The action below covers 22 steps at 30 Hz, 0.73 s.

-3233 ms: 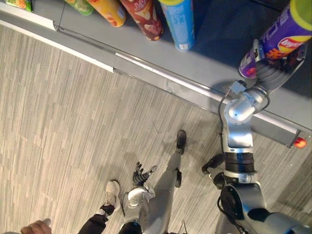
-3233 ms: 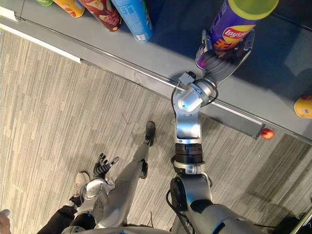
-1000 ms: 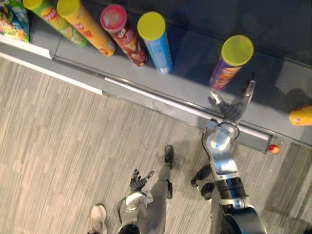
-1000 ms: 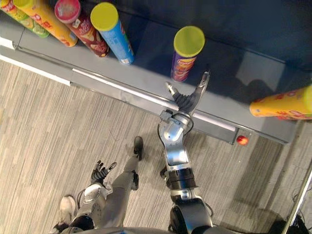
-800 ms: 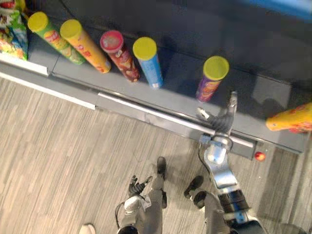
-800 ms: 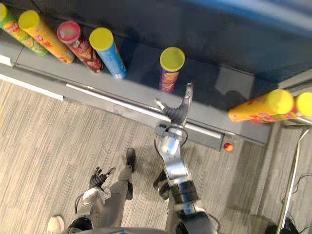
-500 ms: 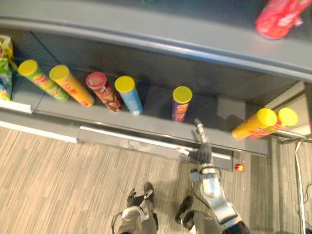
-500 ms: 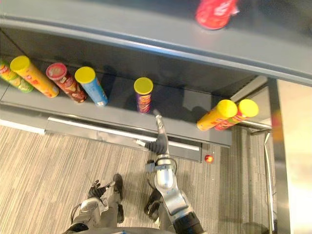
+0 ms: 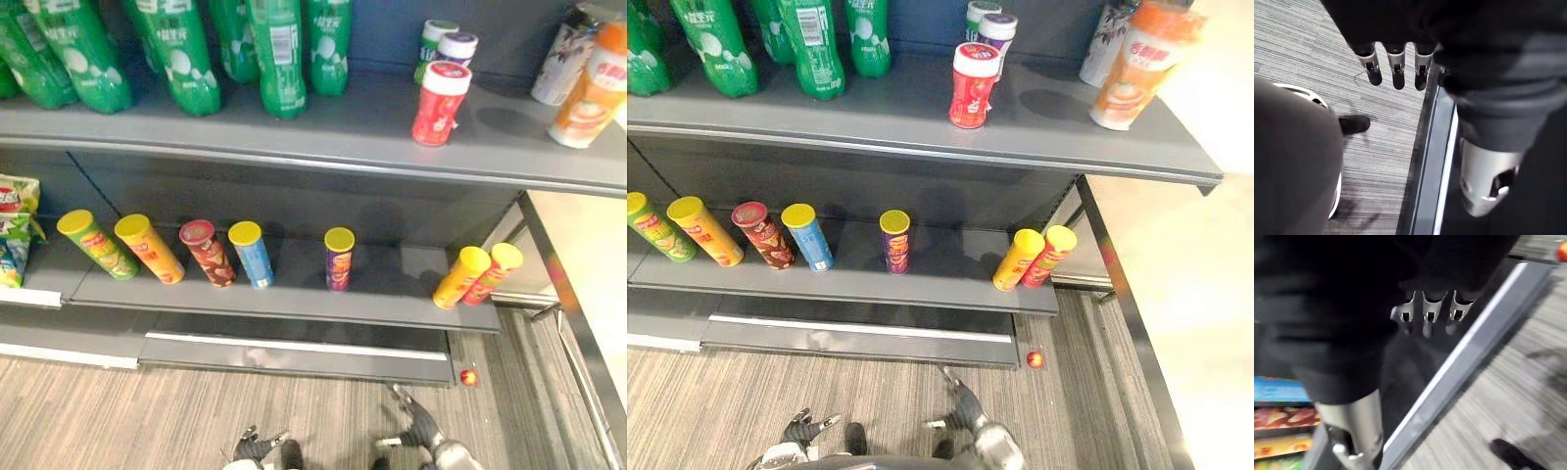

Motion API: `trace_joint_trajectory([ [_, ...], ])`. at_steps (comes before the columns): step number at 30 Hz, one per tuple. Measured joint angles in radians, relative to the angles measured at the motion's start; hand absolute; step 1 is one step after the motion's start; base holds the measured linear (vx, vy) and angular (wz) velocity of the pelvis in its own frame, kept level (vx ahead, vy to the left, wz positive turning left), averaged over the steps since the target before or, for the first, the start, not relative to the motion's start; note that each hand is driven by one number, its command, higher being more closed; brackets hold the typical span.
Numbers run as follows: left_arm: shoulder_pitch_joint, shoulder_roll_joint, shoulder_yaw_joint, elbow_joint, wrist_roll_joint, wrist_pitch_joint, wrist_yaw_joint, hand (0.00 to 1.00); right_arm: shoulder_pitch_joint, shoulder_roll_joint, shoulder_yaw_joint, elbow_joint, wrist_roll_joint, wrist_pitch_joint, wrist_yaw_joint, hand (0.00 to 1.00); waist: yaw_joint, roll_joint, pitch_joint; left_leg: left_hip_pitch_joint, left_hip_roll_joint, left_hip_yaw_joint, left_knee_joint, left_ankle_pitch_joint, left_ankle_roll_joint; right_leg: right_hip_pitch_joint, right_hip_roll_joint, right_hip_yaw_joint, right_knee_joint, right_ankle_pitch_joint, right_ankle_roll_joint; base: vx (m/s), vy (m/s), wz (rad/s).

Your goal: Put the gum and the chips on the shelf.

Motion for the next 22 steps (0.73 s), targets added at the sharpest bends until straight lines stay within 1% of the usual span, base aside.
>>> trace_joint_trajectory([
  [1,0.016,0.001,0.000,-0.004,-0.004,-0.001,-0.019,0.00,0.005,0.013,-0.055,0.035,0.012,0.007,0.014,0.00,-0.003,0.007,-0.009,0.006,-0.001,0.003,-0.001,-0.003,0.003,0.007,0.000,0.003,-0.008,0.002,0.004,0.00,0.032,-0.04],
  [2,0.026,0.001,0.001,-0.004,-0.012,0.001,-0.034,0.00,-0.005,0.023,-0.107,0.079,0.011,0.009,0.015,0.00,-0.013,0.011,-0.024,0.006,-0.003,0.003,-0.002,-0.004,0.004,0.010,0.000,0.004,-0.014,0.005,0.007,0.01,0.025,-0.03],
  [3,0.029,0.001,0.002,-0.003,-0.012,0.001,-0.037,0.00,-0.014,0.026,-0.131,0.107,0.011,0.010,0.015,0.00,-0.019,0.012,-0.030,0.007,-0.004,0.003,-0.002,-0.004,0.004,0.012,-0.001,0.004,-0.015,0.005,0.008,0.03,0.021,0.01],
  [5,0.032,0.000,0.020,0.001,-0.028,0.006,-0.039,0.00,-0.048,0.059,-0.260,0.215,0.016,0.020,0.005,0.00,-0.022,0.018,-0.032,0.027,-0.006,0.005,-0.002,-0.009,0.004,0.037,0.000,0.006,-0.031,0.013,0.005,0.03,0.011,-0.01],
  [6,0.036,-0.006,0.039,0.001,-0.045,0.006,-0.038,0.00,-0.074,0.074,-0.339,0.289,0.026,0.034,-0.011,0.00,-0.022,0.016,-0.034,0.040,-0.008,0.007,-0.002,-0.013,0.004,0.052,0.000,0.009,-0.036,0.013,0.005,0.03,0.011,-0.03],
  [8,0.037,-0.008,0.048,0.005,-0.054,0.006,-0.037,0.00,-0.105,0.091,-0.459,0.398,0.053,0.051,-0.040,0.00,-0.022,0.016,-0.035,0.052,-0.010,0.006,-0.002,-0.018,0.004,0.069,0.000,0.008,-0.046,0.015,0.008,0.05,0.017,0.01],
  [10,0.037,-0.016,0.069,0.013,-0.060,0.006,-0.024,0.00,-0.118,0.098,-0.593,0.534,0.121,0.099,-0.091,0.00,-0.022,0.023,-0.039,0.058,-0.016,0.006,-0.002,-0.023,0.007,0.078,-0.002,0.008,-0.053,0.017,0.010,0.08,0.025,0.01],
  [11,0.037,-0.018,0.073,0.014,-0.061,0.006,-0.023,0.00,-0.115,0.098,-0.610,0.555,0.132,0.112,-0.101,0.00,-0.022,0.025,-0.039,0.058,-0.017,0.006,-0.002,-0.023,0.007,0.079,-0.003,0.008,-0.055,0.017,0.010,0.07,0.020,0.01],
  [13,0.037,-0.023,0.082,0.034,-0.074,0.008,-0.023,0.00,-0.091,0.098,-0.651,0.576,0.166,0.138,-0.119,0.00,-0.031,0.034,-0.041,0.067,-0.026,0.006,-0.002,-0.026,0.008,0.097,-0.004,0.007,-0.068,0.028,0.014,0.09,0.028,0.00],
  [15,0.038,-0.028,0.081,0.043,-0.079,0.010,-0.025,0.00,-0.092,0.100,-0.691,0.584,0.187,0.163,-0.121,0.00,-0.038,0.040,-0.041,0.079,-0.030,0.005,-0.002,-0.031,0.008,0.114,-0.006,0.005,-0.078,0.030,0.016,0.08,0.026,0.03],
  [17,0.038,-0.031,0.081,0.043,-0.079,0.016,-0.026,0.00,-0.100,0.108,-0.729,0.602,0.230,0.168,-0.122,0.00,-0.042,0.048,-0.037,0.092,-0.032,0.002,-0.002,-0.034,0.007,0.131,-0.006,0.001,-0.085,0.030,0.017,0.05,0.019,0.06],
  [19,0.037,-0.032,0.080,0.043,-0.079,0.021,-0.027,0.00,-0.120,0.119,-0.774,0.615,0.341,0.172,-0.122,0.00,-0.045,0.049,-0.037,0.094,-0.031,0.000,-0.002,-0.036,0.006,0.135,-0.005,-0.001,-0.089,0.030,0.017,0.01,0.007,0.02],
  [22,0.038,-0.031,0.078,0.043,-0.079,0.021,-0.027,0.00,-0.126,0.125,-0.795,0.616,0.375,0.175,-0.121,0.00,-0.047,0.051,-0.032,0.095,-0.031,-0.001,-0.002,-0.037,0.006,0.138,-0.004,-0.002,-0.097,0.030,0.017,0.00,0.000,0.00],
])
